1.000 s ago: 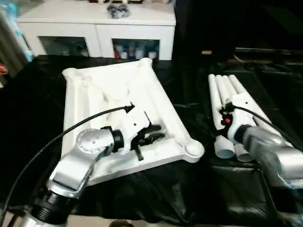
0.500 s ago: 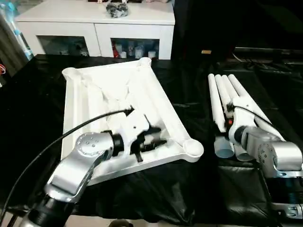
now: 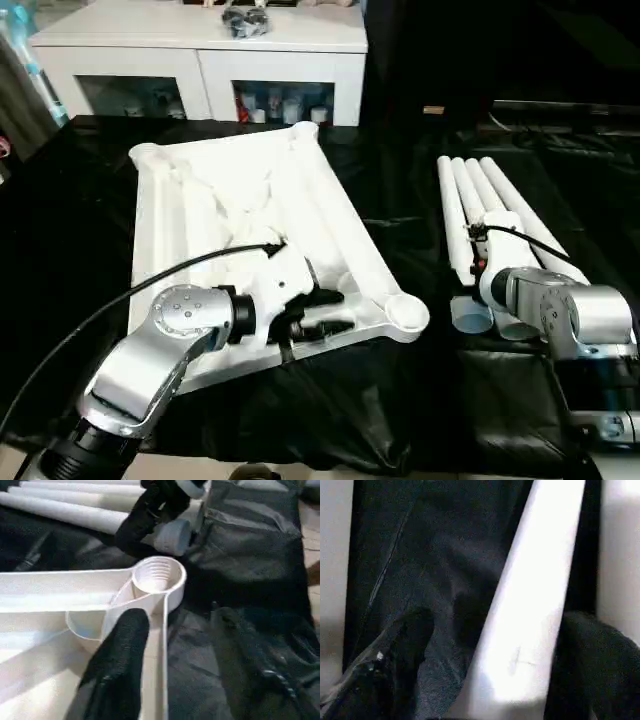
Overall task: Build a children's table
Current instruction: Pick table leg
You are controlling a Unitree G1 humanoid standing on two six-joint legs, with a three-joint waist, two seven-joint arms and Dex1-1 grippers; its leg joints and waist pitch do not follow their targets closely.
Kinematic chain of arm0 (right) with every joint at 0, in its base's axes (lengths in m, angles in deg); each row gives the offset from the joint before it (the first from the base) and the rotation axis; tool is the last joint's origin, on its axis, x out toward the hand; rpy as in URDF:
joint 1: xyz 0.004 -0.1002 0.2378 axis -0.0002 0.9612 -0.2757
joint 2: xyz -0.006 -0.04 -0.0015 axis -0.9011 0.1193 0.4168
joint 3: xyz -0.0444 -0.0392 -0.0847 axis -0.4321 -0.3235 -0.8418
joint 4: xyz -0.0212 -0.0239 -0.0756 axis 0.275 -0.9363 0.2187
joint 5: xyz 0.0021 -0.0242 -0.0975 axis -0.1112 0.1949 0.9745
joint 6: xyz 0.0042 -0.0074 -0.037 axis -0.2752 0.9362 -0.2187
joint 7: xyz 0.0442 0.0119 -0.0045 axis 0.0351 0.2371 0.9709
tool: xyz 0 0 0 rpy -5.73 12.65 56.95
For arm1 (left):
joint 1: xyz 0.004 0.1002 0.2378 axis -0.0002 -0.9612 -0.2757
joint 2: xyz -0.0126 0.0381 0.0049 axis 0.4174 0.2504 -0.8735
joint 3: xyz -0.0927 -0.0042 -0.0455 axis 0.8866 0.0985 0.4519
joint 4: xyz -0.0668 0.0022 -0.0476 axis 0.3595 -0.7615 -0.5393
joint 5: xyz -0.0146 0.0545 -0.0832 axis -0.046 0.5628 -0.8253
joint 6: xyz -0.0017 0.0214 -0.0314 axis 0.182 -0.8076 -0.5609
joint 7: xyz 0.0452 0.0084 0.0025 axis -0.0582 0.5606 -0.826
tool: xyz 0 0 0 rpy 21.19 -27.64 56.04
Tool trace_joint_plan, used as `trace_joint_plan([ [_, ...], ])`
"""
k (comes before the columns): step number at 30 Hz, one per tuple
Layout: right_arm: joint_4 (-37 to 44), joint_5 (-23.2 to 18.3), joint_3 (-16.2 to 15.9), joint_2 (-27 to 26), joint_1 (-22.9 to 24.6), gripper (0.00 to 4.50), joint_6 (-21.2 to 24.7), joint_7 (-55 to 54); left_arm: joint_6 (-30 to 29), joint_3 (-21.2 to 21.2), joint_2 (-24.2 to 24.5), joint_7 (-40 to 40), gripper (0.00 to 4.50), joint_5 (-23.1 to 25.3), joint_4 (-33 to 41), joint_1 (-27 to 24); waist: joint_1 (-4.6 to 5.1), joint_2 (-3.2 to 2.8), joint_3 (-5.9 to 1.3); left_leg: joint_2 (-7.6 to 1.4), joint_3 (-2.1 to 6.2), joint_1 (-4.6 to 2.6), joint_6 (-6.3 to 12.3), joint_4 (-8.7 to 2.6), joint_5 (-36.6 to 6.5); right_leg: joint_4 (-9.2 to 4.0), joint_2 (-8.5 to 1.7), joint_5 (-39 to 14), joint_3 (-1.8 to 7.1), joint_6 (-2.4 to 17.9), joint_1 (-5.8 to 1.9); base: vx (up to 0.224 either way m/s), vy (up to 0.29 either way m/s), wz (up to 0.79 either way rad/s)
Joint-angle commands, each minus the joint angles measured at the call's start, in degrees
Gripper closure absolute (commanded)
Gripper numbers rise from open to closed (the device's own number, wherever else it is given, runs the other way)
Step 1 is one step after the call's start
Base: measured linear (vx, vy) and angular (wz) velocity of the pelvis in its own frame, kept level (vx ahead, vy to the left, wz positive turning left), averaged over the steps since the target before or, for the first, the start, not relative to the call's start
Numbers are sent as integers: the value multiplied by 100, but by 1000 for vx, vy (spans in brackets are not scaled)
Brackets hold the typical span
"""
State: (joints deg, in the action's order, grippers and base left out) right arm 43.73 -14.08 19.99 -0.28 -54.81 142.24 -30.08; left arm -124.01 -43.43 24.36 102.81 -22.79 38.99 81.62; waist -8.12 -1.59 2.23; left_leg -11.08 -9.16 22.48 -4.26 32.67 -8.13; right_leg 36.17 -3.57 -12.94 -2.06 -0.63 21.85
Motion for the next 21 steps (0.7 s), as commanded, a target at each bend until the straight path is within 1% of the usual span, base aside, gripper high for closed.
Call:
trace_joint_plan([
  [1, -166, -18, 23, 52, -163, 42, 136, 14, -21, -69, 32, 25, 188, 6, 144, 25, 10, 93, -352, -111, -20, -138, -231, -294, -798, -392, -327, -267, 190, 832, -195, 0, 0, 0],
  [3, -413, 14, 27, 61, -294, 71, 162, 7, -25, -91, 10, -14, 179, 11, 161, 27, 9, 116, -352, -113, -24, -136, -234, -293, -793, -393, -333, -273, 192, 844, -201, 0, 0, 0],
  [4, -452, 13, 37, 58, -314, 79, 167, 12, -29, -100, 13, -22, 170, 3, 162, 30, 6, 116, -352, -114, -23, -134, -237, -295, -780, -386, -334, -279, 189, 841, -206, 0, 0, 0],
  [5, -553, 29, 25, 61, -363, 81, 153, 27, -36, -113, 16, -30, 161, -7, 177, 28, 7, 144, -349, -116, -30, -131, -231, -293, -767, -392, -333, -261, 192, 818, -204, 0, 0, 0],
  [6, -629, 50, 17, 61, -401, 81, 146, 46, -48, -122, 19, -32, 161, -14, 191, 28, 4, 137, -351, -115, -27, -133, -235, -293, -765, -385, -337, -265, 191, 822, -205, 0, 0, 0],
  [7, -772, 53, 28, 52, -478, 88, 130, 86, -56, -135, 27, -16, 152, -26, 217, 21, 5, 144, -358, -112, -31, -137, -233, -287, -764, -381, -341, -259, 189, 844, -204, 0, 0, 0],
  [9, -806, 53, 32, 49, -496, 116, 126, 95, -57, -139, 28, -12, 137, -28, 223, 20, 7, 145, -354, -117, -30, -136, -240, -289, -764, -380, -334, -238, 187, 849, -201, 0, 0, 0],
  [10, -939, 64, 6, 51, -583, 125, 130, 138, -65, -147, 55, 4, 118, -50, 239, 18, 4, 174, -353, -118, -38, -135, -235, -288, -735, -378, -333, -185, 190, 843, -207, 0, 0, 0],
  [11, -1004, 69, -9, 52, -624, 127, 128, 156, -67, -147, 65, 9, 112, -55, 242, 17, 2, 164, -356, -114, -37, -137, -232, -286, -728, -374, -337, -175, 187, 862, -207, 0, 0, 0],
  [12, -1071, 72, -20, 53, -664, 135, 121, 174, -67, -147, 72, 10, 109, -58, 240, 18, 5, 177, -353, -116, -39, -136, -232, -285, -728, -376, -334, -179, 188, 863, -205, 0, 0, 0],
  [14, -1204, 80, -33, 52, -729, 160, 89, 201, -64, -148, 81, 11, 90, -62, 229, 26, 6, 183, -353, -116, -38, -137, -235, -289, -739, -372, -334, -200, 181, 877, -207, 0, 0, 0],
  [17, -1373, 103, -37, 49, -798, 178, 30, 235, -77, -142, 92, 13, 65, -90, 223, 46, -3, 180, -352, -122, -43, -142, -250, -285, -757, -375, -342, -232, 189, 861, -202, 0, 0, 0],
  [18, -1405, 105, -27, 45, -810, 178, 22, 236, -76, -141, 93, 12, 65, -97, 220, 50, -3, 181, -353, -121, -41, -141, -256, -285, -753, -373, -338, -217, 187, 860, -204, 0, 0, 0],
  [19, -1425, 106, -20, 42, -818, 203, 17, 237, -75, -139, 93, 11, 45, -102, 218, 53, 0, 185, -352, -122, -40, -139, -265, -287, -755, -369, -337, -194, 184, 865, -205, 0, 0, 0],
  [21, -1530, 82, 77, 21, -843, 209, -2, 203, -47, -128, 70, -2, 31, -112, 163, 104, 2, 185, -353, -121, -39, -142, -274, -288, -772, -368, -336, -192, 181, 874, -205, 0, 0, 0],
])
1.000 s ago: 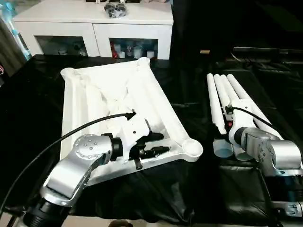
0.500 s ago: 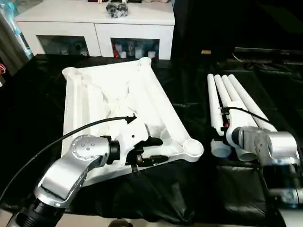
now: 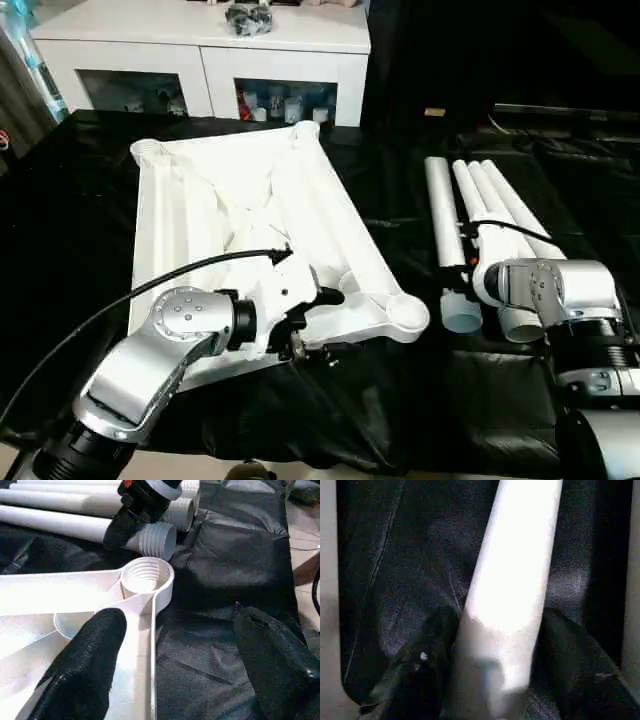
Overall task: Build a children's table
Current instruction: Pick table leg
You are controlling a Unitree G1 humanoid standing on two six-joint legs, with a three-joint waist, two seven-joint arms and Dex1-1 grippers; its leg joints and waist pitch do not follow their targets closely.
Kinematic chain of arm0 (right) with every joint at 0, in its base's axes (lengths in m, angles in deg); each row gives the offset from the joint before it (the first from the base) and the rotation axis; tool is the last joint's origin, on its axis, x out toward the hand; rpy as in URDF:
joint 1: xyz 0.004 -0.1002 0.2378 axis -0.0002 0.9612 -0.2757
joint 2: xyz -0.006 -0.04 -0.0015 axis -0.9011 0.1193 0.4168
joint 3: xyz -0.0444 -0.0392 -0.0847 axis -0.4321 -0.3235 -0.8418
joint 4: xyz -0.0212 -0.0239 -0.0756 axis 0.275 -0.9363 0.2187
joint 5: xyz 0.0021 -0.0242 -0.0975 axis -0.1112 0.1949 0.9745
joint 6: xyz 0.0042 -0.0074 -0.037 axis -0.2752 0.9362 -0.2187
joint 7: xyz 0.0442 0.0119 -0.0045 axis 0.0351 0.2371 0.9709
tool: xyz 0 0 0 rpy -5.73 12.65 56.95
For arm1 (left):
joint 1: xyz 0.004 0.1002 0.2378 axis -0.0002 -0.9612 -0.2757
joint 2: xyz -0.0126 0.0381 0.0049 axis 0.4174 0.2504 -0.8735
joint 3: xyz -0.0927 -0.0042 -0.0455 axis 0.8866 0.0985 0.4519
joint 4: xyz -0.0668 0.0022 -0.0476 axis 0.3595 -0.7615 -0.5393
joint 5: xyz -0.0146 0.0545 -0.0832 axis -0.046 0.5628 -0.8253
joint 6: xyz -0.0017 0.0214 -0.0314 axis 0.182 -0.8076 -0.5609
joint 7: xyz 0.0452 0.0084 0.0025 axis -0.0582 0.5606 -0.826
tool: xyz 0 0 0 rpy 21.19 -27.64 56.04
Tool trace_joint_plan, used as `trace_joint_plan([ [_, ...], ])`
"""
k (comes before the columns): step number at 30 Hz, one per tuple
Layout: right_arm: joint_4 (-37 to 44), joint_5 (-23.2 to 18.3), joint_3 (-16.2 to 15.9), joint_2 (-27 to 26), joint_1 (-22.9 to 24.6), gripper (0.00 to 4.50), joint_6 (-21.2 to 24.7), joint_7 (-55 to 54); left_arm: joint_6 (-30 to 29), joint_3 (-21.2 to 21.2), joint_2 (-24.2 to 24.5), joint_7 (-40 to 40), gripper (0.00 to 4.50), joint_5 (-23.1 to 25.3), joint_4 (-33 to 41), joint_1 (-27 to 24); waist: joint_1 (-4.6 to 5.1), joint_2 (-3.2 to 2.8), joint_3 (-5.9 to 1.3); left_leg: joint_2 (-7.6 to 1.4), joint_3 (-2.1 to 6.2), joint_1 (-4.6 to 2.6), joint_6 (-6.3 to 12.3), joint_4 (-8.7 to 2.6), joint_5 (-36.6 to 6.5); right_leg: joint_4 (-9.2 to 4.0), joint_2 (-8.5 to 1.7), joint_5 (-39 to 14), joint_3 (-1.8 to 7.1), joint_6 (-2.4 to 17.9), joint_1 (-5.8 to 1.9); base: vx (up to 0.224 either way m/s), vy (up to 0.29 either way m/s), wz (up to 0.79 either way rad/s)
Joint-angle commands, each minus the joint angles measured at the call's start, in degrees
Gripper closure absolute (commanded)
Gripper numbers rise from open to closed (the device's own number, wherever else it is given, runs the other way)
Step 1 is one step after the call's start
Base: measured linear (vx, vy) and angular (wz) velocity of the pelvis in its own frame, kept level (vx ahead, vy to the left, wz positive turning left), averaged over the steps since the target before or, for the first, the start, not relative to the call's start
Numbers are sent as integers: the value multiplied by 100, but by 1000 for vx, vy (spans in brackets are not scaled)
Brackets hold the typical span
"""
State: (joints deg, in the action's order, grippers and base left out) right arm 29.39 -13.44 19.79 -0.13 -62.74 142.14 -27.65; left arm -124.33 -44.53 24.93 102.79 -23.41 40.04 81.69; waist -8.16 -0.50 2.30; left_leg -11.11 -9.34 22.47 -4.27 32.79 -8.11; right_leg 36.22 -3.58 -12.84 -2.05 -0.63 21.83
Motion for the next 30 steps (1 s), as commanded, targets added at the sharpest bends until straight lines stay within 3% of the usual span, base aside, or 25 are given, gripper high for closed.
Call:
trace_joint_plan([
  [1, -99, 8, 120, 11, -44, 214, 10, -44, 5, -7, -11, -11, 26, -52, 21, 127, 5, 63, -355, -116, -20, -143, -286, -300, -815, -377, -335, -254, 181, 873, -200, 0, 0, 0],
  [6, -30, -66, 299, 33, 9, 256, -80, -41, 7, 128, -216, -151, 0, -141, -118, 253, -6, 58, -360, -113, -31, -150, -309, -290, -853, -390, -333, -251, 191, 877, -197, 0, 0, 0],
  [7, 201, -221, 561, 8, 135, 260, -475, 53, -225, 408, -617, -620, 0, -222, -353, 469, -1, 15, -363, -115, -32, -141, -332, -286, -884, -383, -334, -199, 195, 887, -207, 0, 0, 0],
  [8, 236, -236, 586, 5, 159, 261, -565, 73, -277, 452, -675, -678, 0, -247, -392, 509, -11, 9, -362, -114, -36, -162, -364, -275, -1018, -414, -333, -229, 195, 869, -191, 0, 0, 0],
  [9, 347, -307, 669, -18, 254, 262, -942, 194, -377, 537, -806, -771, 0, -321, -491, 612, -5, 35, -370, -119, -26, -156, -352, -282, -1024, -403, -341, -234, 189, 891, -215, 0, 0, 0],
  [10, 438, -375, 742, -36, 331, 263, -1205, 295, -422, 594, -909, -850, 0, -349, -605, 721, -25, -1, -371, -115, -16, -127, -329, -278, -980, -395, -351, -240, 182, 877, -226, 0, 0, 0],
  [12, 617, -507, 858, -45, 458, 264, -1435, 488, -564, 724, -1129, -1017, 0, -433, -828, 927, -1, 24, -378, -107, -13, -127, -280, -274, -979, -394, -339, -212, 173, 893, -233, 0, 0, 0],
  [14, 617, -507, 858, -45, 458, 264, -1435, 488, -564, 724, -1129, -1017, 0, -433, -828, 927, 6, 29, -376, -105, -7, -117, -206, -275, -889, -397, -332, -155, 169, 920, -241, 0, 0, 0],
  [15, 883, -689, 984, -57, 590, 264, -1431, 698, -762, 927, -1419, -1226, 0, -612, -1064, 1161, 19, 18, -375, -100, -2, -98, -187, -276, -855, -397, -336, -184, 161, 931, -251, 0, 0, 0],
  [16, 1276, -942, 1077, -68, 782, 264, -1476, 1035, -1078, 1259, -1835, -1531, 0, -902, -1355, 1464, 6, -10, -371, -91, -47, -139, -170, -239, -956, -430, -311, -180, 185, 941, -217, 0, 0, 0],
  [17, 1276, -942, 1077, -68, 782, 264, -1476, 1035, -1078, 1259, -1835, -1531, 0, -902, -1355, 1464, -41, 4, -402, -113, -30, -158, -88, -229, -911, -412, -336, -15, 178, 1033, -242, 0, 0, 0],
  [18, 1660, -1183, 1069, -57, 971, 264, -1512, 1387, -1329, 1554, -2178, -1745, 0, -1196, -1549, 1692, -26, 4, -392, -110, -22, -97, -41, -242, -818, -384, -342, 64, 158, 1108, -274, 0, 0, 0],
  [20, 2148, -1494, 1013, -48, 1222, 265, -1609, 1860, -1521, 1831, -2515, -1920, 0, -1526, -1716, 1913, -47, 29, -392, -128, -21, -104, 88, -220, -870, -399, -350, 167, 157, 1195, -276, 0, 0, 0],
  [21, 2409, -1668, 958, -28, 1355, 265, -1642, 2146, -1623, 1994, -2700, -2009, 0, -1745, -1818, 2043, -75, -6, -394, -128, -6, -90, 100, -222, -808, -392, -360, 160, 146, 1180, -282, 0, 0, 0],
  [22, 2610, -1811, 918, -19, 1459, 265, -1699, 2383, -1686, 2124, -2845, -2084, 0, -1908, -1914, 2153, -77, 14, -390, -130, -20, -94, 150, -201, -841, -397, -354, 179, 152, 1228, -268, 0, 0, 0],
  [24, 2843, -1994, 861, -4, 1582, 265, -1742, 2657, -1755, 2293, -3028, -2212, 0, -2079, -2081, 2315, -66, 15, -382, -125, -12, -79, 208, -205, -847, -416, -349, 35, 141, 1224, -272, 0, 0, 0],
  [30, 3355, -2500, 940, -54, 1776, 265, -1589, 3122, -1915, 2507, -3339, -2500, 0, -2112, -2387, 2593, -66, 54, -347, -148, -13, -102, 134, -236, -1072, -512, -368, -752, 142, 1070, -230, 0, 0, 0],
])
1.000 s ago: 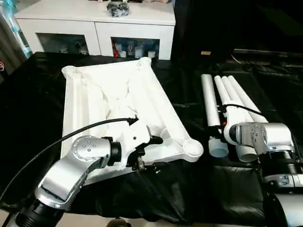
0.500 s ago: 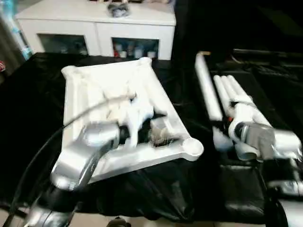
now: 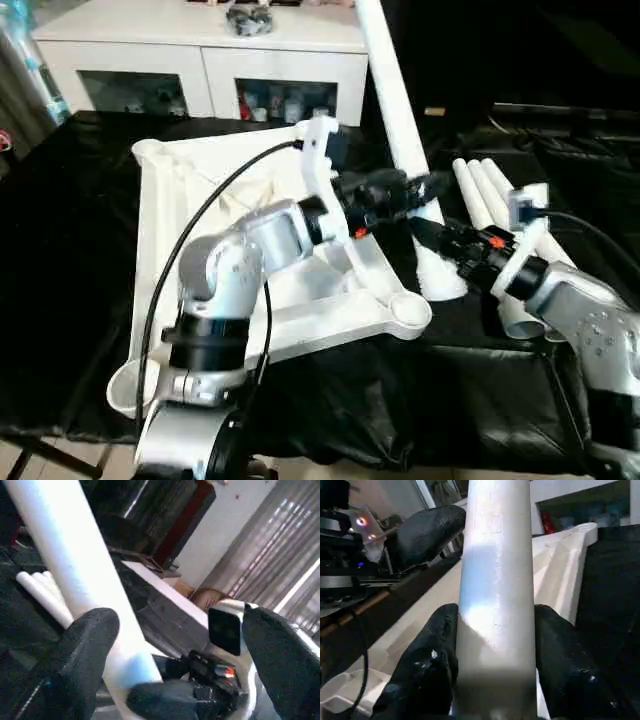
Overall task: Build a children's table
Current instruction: Pick table leg
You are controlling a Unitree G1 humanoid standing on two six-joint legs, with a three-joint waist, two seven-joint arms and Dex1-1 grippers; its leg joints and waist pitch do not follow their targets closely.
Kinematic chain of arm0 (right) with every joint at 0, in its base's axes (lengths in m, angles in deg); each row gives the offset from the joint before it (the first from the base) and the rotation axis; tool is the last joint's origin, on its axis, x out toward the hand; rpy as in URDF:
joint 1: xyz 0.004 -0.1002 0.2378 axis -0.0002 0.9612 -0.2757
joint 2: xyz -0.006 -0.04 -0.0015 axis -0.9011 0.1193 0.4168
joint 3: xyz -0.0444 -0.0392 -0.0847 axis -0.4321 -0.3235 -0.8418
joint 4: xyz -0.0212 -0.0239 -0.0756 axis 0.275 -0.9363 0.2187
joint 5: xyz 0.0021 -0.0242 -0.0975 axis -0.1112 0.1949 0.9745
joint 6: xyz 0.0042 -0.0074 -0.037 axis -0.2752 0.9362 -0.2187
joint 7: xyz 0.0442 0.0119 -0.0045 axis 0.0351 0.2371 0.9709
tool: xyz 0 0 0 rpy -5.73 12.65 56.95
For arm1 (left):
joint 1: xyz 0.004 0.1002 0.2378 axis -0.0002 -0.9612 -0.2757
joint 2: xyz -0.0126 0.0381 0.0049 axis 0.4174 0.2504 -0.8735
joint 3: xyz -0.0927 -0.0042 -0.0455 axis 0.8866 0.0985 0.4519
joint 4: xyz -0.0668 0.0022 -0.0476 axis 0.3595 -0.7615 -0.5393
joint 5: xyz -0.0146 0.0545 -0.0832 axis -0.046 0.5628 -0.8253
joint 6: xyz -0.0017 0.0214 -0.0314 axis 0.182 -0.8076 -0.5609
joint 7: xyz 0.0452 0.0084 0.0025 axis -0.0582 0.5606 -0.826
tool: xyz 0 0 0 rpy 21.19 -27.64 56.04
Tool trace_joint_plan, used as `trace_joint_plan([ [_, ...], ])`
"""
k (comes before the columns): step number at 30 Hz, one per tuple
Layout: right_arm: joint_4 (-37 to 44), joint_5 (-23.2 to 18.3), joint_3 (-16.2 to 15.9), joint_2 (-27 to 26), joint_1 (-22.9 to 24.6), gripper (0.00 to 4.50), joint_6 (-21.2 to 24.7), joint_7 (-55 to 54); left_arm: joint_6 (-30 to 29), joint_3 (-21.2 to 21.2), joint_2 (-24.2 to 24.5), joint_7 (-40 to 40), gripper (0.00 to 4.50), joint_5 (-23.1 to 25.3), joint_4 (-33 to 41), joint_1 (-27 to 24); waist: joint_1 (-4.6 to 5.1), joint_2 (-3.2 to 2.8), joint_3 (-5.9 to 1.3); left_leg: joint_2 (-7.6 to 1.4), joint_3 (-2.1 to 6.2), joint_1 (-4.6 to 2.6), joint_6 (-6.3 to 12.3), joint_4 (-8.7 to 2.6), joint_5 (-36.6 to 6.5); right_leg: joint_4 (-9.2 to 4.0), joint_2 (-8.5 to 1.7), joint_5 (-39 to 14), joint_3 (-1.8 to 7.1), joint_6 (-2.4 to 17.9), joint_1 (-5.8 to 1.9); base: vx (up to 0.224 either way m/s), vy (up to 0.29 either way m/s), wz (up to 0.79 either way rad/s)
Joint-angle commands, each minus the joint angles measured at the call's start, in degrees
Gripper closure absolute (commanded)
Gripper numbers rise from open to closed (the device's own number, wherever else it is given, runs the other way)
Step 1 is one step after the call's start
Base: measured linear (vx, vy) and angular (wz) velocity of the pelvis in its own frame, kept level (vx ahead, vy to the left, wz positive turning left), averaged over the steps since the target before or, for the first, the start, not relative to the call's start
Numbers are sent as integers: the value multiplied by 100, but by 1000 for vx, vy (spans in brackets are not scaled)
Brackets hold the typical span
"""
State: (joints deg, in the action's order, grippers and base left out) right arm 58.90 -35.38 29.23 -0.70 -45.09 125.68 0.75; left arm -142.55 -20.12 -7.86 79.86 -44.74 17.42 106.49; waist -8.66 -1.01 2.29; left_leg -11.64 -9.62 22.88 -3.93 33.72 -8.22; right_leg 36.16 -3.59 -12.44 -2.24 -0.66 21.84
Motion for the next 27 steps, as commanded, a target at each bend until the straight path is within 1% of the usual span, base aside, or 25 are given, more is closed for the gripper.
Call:
trace_joint_plan([
  [1, 438, -344, -2, 6, 25, 265, 74, 312, -105, 79, -73, -235, 0, 8, -131, 120, -26, 97, -348, -96, 14, -145, 90, -328, -1070, -503, -371, -819, 162, 1062, -231, 0, 0, 0],
  [2, 508, -421, -10, 21, 55, 265, 109, 387, -118, 116, -114, -290, 0, -36, -137, 125, -37, 103, -348, -99, 13, -153, 91, -325, -1073, -512, -375, -848, 164, 1050, -221, 0, 0, 0],
  [3, 575, -495, -32, 50, 100, 265, 113, 465, -145, 160, -149, -369, 0, -112, -150, 142, -44, 103, -348, -97, 16, -139, 88, -326, -1039, -503, -376, -832, 167, 1033, -230, 0, 0, 0],
  [4, 593, -531, -42, 61, 115, 265, 107, 505, -131, 175, -163, -413, 0, -131, -152, 148, -51, 131, -348, -101, 14, -140, 97, -328, -1012, -506, -374, -818, 165, 1008, -225, 0, 0, 0],
  [5, 593, -531, -42, 61, 115, 265, 107, 505, -131, 175, -163, -413, 0, -131, -152, 148, -66, 112, -354, -98, 17, -136, 105, -327, -978, -505, -378, -813, 163, 999, -221, 0, 0, 0],
  [6, 606, -576, -48, 71, 123, 265, 123, 537, -116, 187, -180, -460, 0, -164, -152, 160, -66, 112, -354, -98, 17, -136, 105, -327, -978, -505, -378, -813, 163, 999, -221, 0, 0, 0],
  [7, 632, -657, -57, 84, 135, 265, 149, 598, -91, 198, -214, -528, 0, -179, -166, 185, -68, 143, -349, -97, 13, -127, 108, -329, -958, -509, -377, -808, 162, 967, -223, 0, 0, 0],
  [8, 643, -682, -60, 86, 140, 265, 155, 618, -86, 198, -224, -547, 0, -174, -174, 194, -72, 132, -348, -97, 14, -130, 118, -326, -948, -508, -378, -809, 167, 959, -217, 0, 0, 0],
  [10, 661, -730, -68, 93, 144, 265, 175, 634, -80, 198, -243, -569, 0, -145, -192, 205, -75, 144, -342, -94, 11, -121, 125, -328, -926, -518, -377, -831, 166, 924, -219, 0, 0, 0],
  [11, 683, -760, -77, 98, 150, 265, 191, 632, -55, 182, -254, -614, 0, -102, -222, 212, -83, 137, -349, -97, 14, -119, 124, -327, -902, -511, -380, -808, 166, 906, -222, 0, 0, 0],
  [14, 701, -809, -105, 118, 148, 265, 201, 625, 23, 164, -274, -745, 0, -50, -317, 227, -84, 134, -347, -99, 27, -113, 161, -335, -900, -518, -374, -780, 167, 783, -229, 0, 0, 0],
  [15, 700, -812, -107, 120, 147, 266, 198, 625, 50, 154, -270, -775, 0, -18, -342, 230, -84, 126, -354, -106, 30, -118, 161, -333, -895, -514, -378, -757, 168, 785, -226, 0, 0, 0],
  [16, 697, -803, -107, 127, 145, 266, 184, 613, 129, 129, -244, -842, 0, 48, -401, 241, -95, 123, -353, -111, 25, -123, 136, -334, -889, -516, -378, -723, 170, 815, -206, 0, 0, 0],
  [18, 690, -795, -99, 136, 146, 266, 175, 610, 161, 122, -225, -863, 0, 68, -429, 245, -103, 118, -350, -111, 26, -121, 98, -341, -905, -515, -379, -744, 167, 841, -205, 0, 0, 0],
  [19, 684, -791, -93, 143, 146, 266, 172, 609, 168, 122, -216, -866, 0, 67, -439, 247, -113, 121, -351, -115, 20, -134, 75, -336, -941, -518, -383, -758, 170, 860, -196, 0, 0, 0],
  [21, 717, -822, -93, 176, 165, 266, 186, 609, 87, 152, -209, -844, 0, -24, -377, 239, -121, 118, -348, -113, 25, -122, 49, -347, -952, -512, -382, -749, 167, 858, -206, 0, 0, 0],
  [23, 765, -827, -129, 197, 186, 266, 188, 609, 73, 184, -233, -866, 0, -80, -355, 246, -120, 120, -346, -110, 25, -117, 40, -348, -958, -512, -389, -736, 166, 856, -210, 0, 0, 0],
  [27, 853, -733, -326, 212, 190, 266, 104, 543, 81, 250, -289, -965, 0, -155, -389, 306, -114, 118, -344, -110, 25, -118, 39, -347, -955, -522, -389, -760, 170, 827, -207, 0, 0, 0],
])
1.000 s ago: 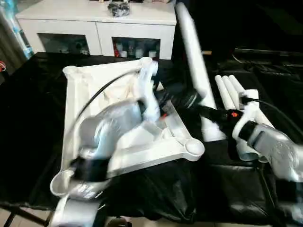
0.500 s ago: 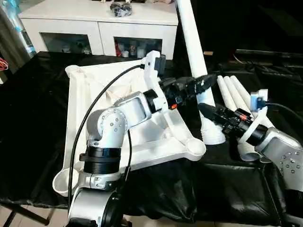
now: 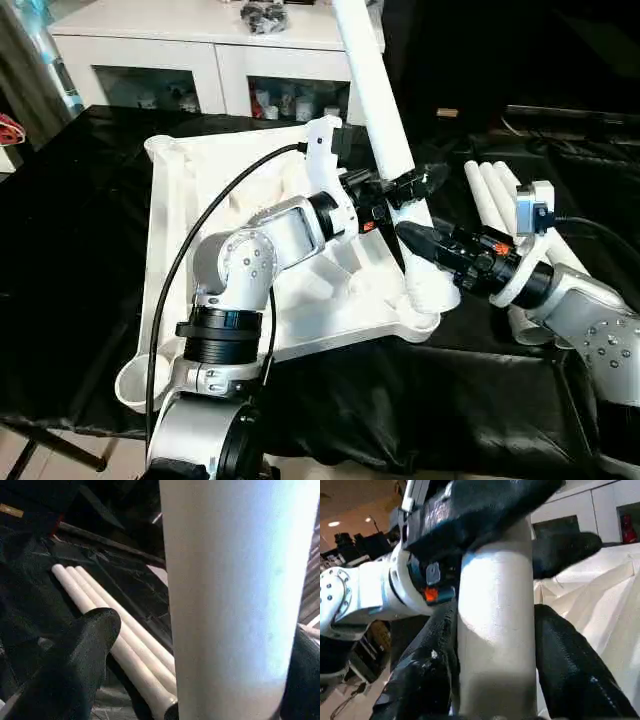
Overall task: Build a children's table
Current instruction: Pick table leg
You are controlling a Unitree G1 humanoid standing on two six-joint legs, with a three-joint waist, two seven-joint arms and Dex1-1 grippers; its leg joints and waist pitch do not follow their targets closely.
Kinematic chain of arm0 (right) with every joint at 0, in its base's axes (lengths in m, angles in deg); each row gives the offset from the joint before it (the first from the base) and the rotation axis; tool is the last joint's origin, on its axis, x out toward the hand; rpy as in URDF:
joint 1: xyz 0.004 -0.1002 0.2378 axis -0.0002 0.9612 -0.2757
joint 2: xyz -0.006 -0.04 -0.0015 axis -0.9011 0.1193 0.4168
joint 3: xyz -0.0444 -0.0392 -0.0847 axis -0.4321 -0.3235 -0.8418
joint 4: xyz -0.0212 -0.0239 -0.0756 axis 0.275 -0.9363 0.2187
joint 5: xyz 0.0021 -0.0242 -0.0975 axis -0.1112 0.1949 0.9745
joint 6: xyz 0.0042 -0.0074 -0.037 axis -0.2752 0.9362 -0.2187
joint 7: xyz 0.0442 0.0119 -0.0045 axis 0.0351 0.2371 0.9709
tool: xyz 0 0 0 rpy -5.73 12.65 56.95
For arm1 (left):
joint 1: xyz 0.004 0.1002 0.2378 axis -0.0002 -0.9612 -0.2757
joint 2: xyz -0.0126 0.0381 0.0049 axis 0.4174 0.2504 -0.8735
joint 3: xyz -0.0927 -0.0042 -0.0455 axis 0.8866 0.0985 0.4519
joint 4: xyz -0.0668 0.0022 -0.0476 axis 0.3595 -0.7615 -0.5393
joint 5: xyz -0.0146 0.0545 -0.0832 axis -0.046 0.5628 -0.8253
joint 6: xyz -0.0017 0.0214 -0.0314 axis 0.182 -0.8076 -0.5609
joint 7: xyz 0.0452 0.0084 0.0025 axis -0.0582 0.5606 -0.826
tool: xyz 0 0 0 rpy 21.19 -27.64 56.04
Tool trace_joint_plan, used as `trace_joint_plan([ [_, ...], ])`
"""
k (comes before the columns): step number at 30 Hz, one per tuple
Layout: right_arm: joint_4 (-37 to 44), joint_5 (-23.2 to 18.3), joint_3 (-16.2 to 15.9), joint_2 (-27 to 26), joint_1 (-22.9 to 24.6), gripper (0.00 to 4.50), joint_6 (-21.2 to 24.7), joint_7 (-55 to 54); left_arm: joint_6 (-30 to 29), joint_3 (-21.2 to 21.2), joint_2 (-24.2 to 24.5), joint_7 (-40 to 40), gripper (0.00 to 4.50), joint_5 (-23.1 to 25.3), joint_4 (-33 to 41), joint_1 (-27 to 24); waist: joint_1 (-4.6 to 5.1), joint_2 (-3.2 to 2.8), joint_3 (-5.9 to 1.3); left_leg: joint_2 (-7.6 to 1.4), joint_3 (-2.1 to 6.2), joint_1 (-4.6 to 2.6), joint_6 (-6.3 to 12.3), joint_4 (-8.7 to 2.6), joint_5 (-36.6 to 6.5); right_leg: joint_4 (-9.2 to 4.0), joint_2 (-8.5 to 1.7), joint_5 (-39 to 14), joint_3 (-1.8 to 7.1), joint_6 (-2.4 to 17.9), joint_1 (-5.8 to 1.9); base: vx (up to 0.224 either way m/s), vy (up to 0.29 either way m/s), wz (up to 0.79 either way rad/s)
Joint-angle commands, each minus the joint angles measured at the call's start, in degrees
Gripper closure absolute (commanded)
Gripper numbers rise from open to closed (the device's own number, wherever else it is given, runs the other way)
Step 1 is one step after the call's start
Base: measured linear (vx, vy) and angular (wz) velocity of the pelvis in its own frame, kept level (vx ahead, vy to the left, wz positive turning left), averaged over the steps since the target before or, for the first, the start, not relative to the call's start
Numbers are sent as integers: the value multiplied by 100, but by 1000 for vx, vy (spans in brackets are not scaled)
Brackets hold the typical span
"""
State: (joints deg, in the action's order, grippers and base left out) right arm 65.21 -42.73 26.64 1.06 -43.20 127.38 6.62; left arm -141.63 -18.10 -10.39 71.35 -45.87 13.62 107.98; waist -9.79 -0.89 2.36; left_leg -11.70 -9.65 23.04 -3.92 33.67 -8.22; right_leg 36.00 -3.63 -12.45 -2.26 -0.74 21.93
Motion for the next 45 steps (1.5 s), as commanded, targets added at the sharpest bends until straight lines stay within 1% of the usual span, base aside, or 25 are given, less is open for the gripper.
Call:
trace_joint_plan([
  [1, 236, 50, -113, 9, -14, 266, -91, -89, -18, 58, -49, -173, 17, -34, -18, 176, 2, 109, -350, -102, 29, -134, 39, -343, -958, -504, -380, -759, 171, 829, -216, 0, 0, 0],
  [3, 218, 220, -231, -49, -70, 266, -168, -231, -48, 99, -96, -327, 34, -25, -42, 224, 6, 103, -347, -106, 31, -138, 6, -349, -997, -510, -386, -818, 172, 818, -205, 0, 0, 0],
  [5, 168, 467, -373, -99, -137, 266, -290, -404, -46, 180, -165, -584, 34, 27, -111, 287, 22, 106, -340, -105, 36, -136, -45, -358, -1046, -517, -383, -895, 170, 795, -206, 0, 0, 0],
  [6, 103, 708, -516, -149, -202, 266, -397, -586, -6, 274, -239, -861, 41, 84, -214, 346, 29, 103, -339, -101, 37, -138, -69, -361, -1074, -519, -378, -920, 175, 766, -202, 0, 0, 0],
  [7, 40, 852, -592, -195, -248, 266, -468, -712, 62, 321, -285, -1011, 68, 130, -278, 373, 29, 104, -341, -98, 38, -138, -81, -360, -1062, -522, -375, -915, 173, 748, -201, 0, 0, 0],
  [9, -121, 1114, -705, -312, -362, 266, -627, -998, 243, 454, -409, -1393, 75, 235, -414, 425, 50, 118, -341, -90, 38, -135, -109, -367, -1078, -530, -371, -923, 174, 693, -200, 0, 0, 0],
  [10, -180, 1221, -756, -361, -412, 266, -698, -1130, 326, 517, -470, -1558, 76, 273, -453, 438, 51, 112, -347, -91, 45, -135, -117, -366, -1068, -519, -373, -903, 171, 693, -205, 0, 0, 0],
  [11, -195, 1258, -775, -377, -429, 266, -720, -1173, 347, 532, -485, -1599, 99, 281, -457, 438, 57, 108, -346, -95, 48, -137, -138, -368, -1067, -519, -377, -874, 174, 686, -200, 0, 0, 0],
  [13, -233, 1429, -900, -464, -501, 266, -816, -1365, 417, 596, -554, -1818, 113, 321, -482, 446, 63, 101, -358, -101, 49, -142, -146, -370, -1029, -499, -368, -732, 175, 688, -202, 0, 0, 0],
  [14, -259, 1547, -997, -548, -545, 266, -891, -1502, 501, 636, -601, -1990, 118, 350, -529, 455, 74, 111, -357, -95, 44, -139, -138, -366, -985, -495, -359, -600, 176, 707, -200, 0, 0, 0],
  [16, -267, 1600, -1048, -590, -556, 266, -923, -1549, 546, 650, -623, -2069, 126, 360, -555, 455, 65, 99, -367, -96, 41, -142, -128, -360, -896, -470, -356, -393, 178, 733, -206, 0, 0, 0],
  [17, -267, 1617, -1072, -610, -559, 266, -932, -1562, 569, 656, -634, -2103, 126, 369, -570, 453, 61, 114, -369, -96, 40, -140, -115, -359, -881, -467, -358, -333, 180, 738, -214, 0, 0, 0],
  [19, -263, 1667, -1144, -662, -566, 266, -963, -1577, 597, 660, -654, -2205, 158, 374, -603, 447, 56, 106, -369, -98, 37, -139, -96, -357, -844, -449, -361, -160, 177, 767, -217, 0, 0, 0],
  [20, -271, 1728, -1200, -699, -583, 266, -1003, -1602, 604, 648, -658, -2280, 169, 354, -625, 445, 55, 122, -372, -97, 36, -133, -85, -354, -826, -443, -360, -108, 176, 775, -231, 0, 0, 0],
  [25, -354, 1879, -1293, -773, -669, 266, -1106, -1745, 679, 600, -640, -2542, 197, 323, -639, 402, 68, 115, -352, -100, 37, -145, -139, -371, -943, -461, -366, -261, 181, 754, -222, 0, 0, 0],
  [27, -354, 1896, -1303, -788, -675, 266, -1114, -1757, 700, 592, -631, -2577, 212, 297, -650, 397, 73, 114, -343, -102, 34, -152, -161, -377, -1034, -478, -369, -402, 187, 732, -214, 0, 0, 0],
  [31, -370, 1949, -1328, -789, -692, 266, -1117, -1775, 707, 550, -613, -2585, 242, 214, -629, 373, 73, 112, -349, -102, 40, -148, -184, -377, -992, -463, -362, -283, 186, 705, -220, 0, 0, 0],
  [32, -371, 1944, -1325, -789, -692, 231, -1114, -1772, 705, 546, -612, -2581, 243, 210, -627, 371, 71, 109, -352, -103, 40, -150, -190, -374, -983, -456, -363, -255, 185, 710, -220, 0, 0, 0],
  [33, -396, 1855, -1274, -791, -700, 231, -1065, -1710, 681, 482, -589, -2490, 243, 151, -582, 342, 75, 107, -352, -100, 39, -148, -194, -371, -963, -453, -358, -185, 186, 722, -221, 0, 0, 0],
  [36, -405, 1685, -1182, -764, -696, 190, -985, -1582, 692, 359, -524, -2340, 252, 104, -541, 304, 74, 105, -350, -97, 37, -151, -178, -370, -985, -455, -361, -152, 186, 741, -228, 0, 0, 0],
  [38, -434, 1412, -1031, -670, -657, 183, -862, -1314, 720, 176, -381, -2025, 254, 98, -515, 267, 69, 110, -347, -103, 32, -152, -132, -367, -1020, -464, -364, -171, 192, 728, -232, 0, 0, 0],
  [39, -556, 1245, -918, -496, -595, 171, -795, -1012, 695, 12, -232, -1622, 256, 56, -469, 239, 54, 103, -350, -106, 31, -161, -121, -364, -1010, -470, -360, -188, 189, 731, -226, 0, 0, 0],
  [41, -616, 1193, -899, -398, -561, 158, -777, -847, 678, -57, -161, -1461, 259, 27, -453, 232, 34, 124, -345, -105, 25, -152, -109, -358, -973, -459, -358, -141, 190, 764, -236, 0, 0, 0],
  [42, -707, 1107, -887, -218, -513, 147, -727, -541, 615, -200, 1, -1077, 260, -52, -412, 218, 25, 129, -355, -99, 27, -145, -82, -354, -928, -453, -365, -124, 182, 784, -252, 0, 0, 0],
  [45, -761, 970, -891, 1, -481, 134, -623, -135, 477, -351, 213, -586, 261, -208, -340, 201, 25, 129, -355, -95, 19, -136, -40, -342, -850, -438, -365, -51, 183, 878, -255, 0, 0, 0],
])
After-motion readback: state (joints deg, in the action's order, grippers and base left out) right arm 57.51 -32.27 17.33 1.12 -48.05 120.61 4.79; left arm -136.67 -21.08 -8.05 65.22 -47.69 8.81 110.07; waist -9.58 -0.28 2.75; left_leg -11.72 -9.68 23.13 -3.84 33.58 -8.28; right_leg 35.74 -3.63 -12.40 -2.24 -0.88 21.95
